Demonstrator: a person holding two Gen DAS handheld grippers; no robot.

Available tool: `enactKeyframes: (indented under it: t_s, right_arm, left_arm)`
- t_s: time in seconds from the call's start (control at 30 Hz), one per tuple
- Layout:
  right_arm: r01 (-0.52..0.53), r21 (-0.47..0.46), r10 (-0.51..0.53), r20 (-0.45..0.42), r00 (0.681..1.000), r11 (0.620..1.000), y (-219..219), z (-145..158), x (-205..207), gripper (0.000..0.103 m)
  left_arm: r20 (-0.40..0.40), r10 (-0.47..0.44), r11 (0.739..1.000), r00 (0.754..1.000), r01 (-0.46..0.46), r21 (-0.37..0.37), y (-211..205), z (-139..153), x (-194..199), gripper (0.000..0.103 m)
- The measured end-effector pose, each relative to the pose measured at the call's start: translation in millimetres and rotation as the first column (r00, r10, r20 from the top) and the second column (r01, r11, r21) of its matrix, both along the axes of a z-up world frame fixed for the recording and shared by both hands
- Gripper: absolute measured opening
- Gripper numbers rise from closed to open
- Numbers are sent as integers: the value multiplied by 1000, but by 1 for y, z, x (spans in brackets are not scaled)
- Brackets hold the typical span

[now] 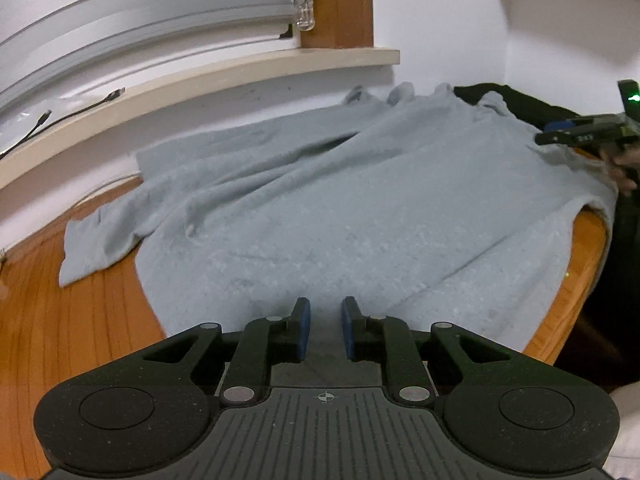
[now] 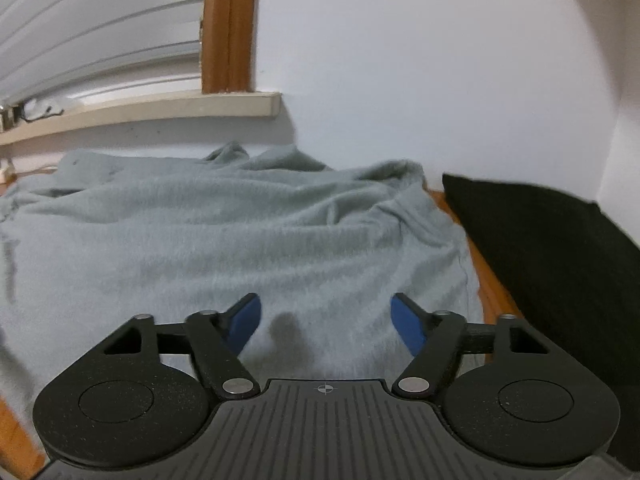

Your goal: Fold clothes

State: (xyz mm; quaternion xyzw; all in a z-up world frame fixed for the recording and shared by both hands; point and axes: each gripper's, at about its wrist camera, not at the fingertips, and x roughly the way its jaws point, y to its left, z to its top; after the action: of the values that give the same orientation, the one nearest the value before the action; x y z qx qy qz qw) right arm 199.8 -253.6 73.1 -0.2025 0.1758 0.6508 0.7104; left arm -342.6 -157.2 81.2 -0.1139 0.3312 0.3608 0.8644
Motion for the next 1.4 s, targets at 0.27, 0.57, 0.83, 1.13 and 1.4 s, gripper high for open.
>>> enactKeyframes:
  t_s: [0.27,0.57,0.83,1.13,1.4]
  right_arm:
    - [223,-44,-221,36,974,974,-5,-3,46,63]
    - [173,-15,-173,-38,984,985,1,6,57,4]
    - [201,-65,-203,-21,979,977,29,9,59,5]
    - [205,-59,-208,-37,978,977,-4,-5,62,49]
    - [162,-43,-166,-122,979,986,-73,1,63,61]
  left_arm:
    - [34,2,1000,999,-2,0,0,-4,-6,19]
    - [55,16,1000,998,-16,2,0,-5,-10,21]
    - [58,37,999,998,-37,4,0,-5,-11,21]
    - [17,24,999,1000,-24,34,0,3,9,37]
    - [14,38,999,999,-38,25,11,0,10,37]
